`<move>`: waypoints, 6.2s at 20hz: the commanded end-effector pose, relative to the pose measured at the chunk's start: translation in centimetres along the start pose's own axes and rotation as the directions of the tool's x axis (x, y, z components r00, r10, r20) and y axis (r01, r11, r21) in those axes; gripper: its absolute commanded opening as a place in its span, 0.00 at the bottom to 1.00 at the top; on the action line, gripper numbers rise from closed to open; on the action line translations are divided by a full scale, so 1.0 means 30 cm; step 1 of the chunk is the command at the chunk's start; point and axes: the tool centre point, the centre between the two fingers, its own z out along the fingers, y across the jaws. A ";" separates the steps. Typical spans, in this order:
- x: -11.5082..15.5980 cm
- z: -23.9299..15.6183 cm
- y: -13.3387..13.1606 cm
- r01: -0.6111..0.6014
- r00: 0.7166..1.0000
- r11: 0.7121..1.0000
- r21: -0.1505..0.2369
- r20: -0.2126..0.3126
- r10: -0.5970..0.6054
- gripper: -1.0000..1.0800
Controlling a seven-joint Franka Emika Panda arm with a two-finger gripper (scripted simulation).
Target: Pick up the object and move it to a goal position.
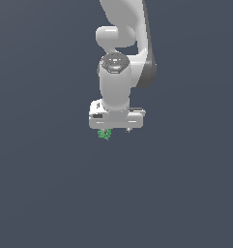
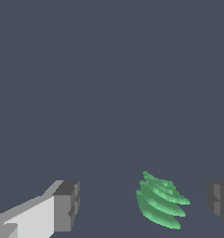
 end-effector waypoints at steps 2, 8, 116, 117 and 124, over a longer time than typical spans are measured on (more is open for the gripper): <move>0.000 0.000 0.001 0.001 1.000 1.000 0.000 0.000 -0.001 0.96; -0.001 -0.014 0.023 0.030 1.000 1.000 -0.008 -0.011 -0.030 0.96; 0.233 -0.192 -0.226 -0.383 0.924 0.924 -0.010 -0.009 0.383 0.00; 0.241 -0.201 -0.232 -0.383 0.924 0.924 -0.010 -0.009 0.383 0.00; 0.277 -0.238 -0.257 -0.383 0.924 0.924 -0.010 -0.008 0.383 0.00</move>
